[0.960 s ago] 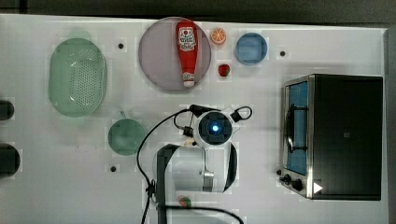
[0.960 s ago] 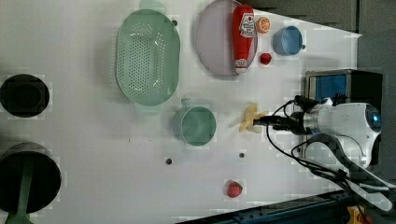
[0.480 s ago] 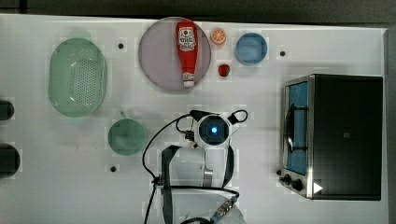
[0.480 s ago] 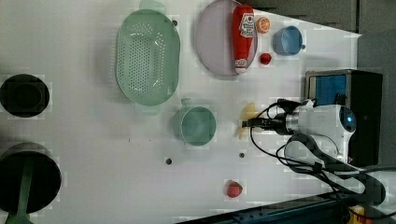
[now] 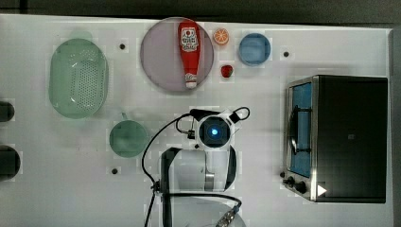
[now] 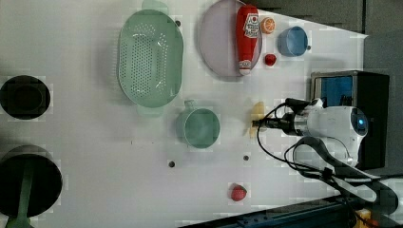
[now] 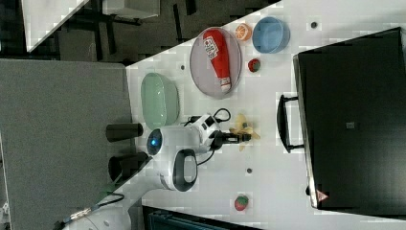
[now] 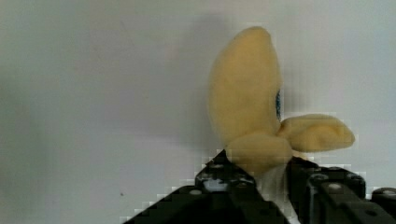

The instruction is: Pick Banana and place it in mug.

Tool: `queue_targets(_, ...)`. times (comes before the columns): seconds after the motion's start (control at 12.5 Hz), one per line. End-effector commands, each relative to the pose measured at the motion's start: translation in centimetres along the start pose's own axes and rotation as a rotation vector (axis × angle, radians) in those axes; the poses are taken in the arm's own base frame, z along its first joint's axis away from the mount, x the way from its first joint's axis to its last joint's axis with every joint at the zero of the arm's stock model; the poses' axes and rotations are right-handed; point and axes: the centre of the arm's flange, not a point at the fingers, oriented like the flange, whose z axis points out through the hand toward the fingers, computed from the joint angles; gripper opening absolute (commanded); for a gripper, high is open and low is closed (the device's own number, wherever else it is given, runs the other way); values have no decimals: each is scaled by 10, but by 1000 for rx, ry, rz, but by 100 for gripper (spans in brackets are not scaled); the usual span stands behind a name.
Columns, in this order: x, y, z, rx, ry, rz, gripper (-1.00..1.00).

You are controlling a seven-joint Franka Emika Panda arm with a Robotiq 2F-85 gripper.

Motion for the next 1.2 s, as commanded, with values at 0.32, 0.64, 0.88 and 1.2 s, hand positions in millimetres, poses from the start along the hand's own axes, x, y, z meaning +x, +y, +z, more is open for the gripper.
queue_targets(0.32,10,18,-134,12,86,27,-49)
queue_targets(0.64,-4,20,-241,16,62,31,-49)
queue_targets(0.88,-17,7,-308,13,102,0,-49)
queue_targets(1.2,-45,-45,-348,-5,114,16,-49)
